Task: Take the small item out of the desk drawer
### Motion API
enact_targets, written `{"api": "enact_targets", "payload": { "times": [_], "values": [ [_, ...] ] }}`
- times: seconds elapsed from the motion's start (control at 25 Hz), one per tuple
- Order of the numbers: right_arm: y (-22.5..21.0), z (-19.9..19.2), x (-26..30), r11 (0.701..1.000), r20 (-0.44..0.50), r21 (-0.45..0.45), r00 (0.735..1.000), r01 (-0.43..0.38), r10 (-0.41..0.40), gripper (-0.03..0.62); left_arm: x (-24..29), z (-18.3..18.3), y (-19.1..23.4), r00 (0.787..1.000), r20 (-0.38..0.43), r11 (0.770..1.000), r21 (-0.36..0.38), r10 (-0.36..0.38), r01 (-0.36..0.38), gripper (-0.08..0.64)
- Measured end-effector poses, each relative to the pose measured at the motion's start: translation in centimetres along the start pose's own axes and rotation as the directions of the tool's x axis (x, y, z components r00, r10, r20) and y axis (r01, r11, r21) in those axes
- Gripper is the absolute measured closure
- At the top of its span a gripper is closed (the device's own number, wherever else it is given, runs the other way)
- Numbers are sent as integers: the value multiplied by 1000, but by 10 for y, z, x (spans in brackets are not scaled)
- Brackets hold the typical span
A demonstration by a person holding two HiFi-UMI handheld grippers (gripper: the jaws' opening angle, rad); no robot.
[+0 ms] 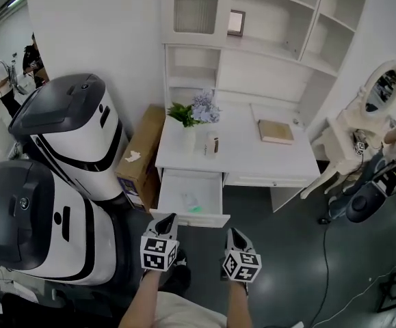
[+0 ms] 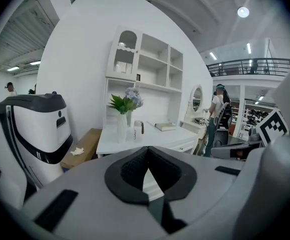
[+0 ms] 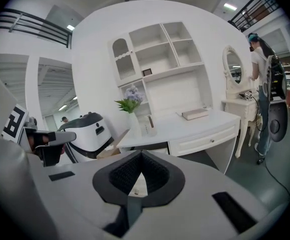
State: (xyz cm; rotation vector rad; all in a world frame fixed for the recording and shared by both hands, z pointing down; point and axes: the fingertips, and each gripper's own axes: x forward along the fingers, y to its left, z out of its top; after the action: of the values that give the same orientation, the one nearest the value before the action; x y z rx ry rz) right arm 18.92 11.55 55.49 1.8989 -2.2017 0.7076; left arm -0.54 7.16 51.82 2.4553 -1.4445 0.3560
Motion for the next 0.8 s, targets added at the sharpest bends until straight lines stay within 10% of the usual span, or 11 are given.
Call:
{"api": "enact_targets", "payload": {
  "times": [0.8],
  "values": [
    [4,66,213,998,-117,-58,993,30,-36,574,186,46,107,993,-81,995,-54,-86,81,545]
  ]
}}
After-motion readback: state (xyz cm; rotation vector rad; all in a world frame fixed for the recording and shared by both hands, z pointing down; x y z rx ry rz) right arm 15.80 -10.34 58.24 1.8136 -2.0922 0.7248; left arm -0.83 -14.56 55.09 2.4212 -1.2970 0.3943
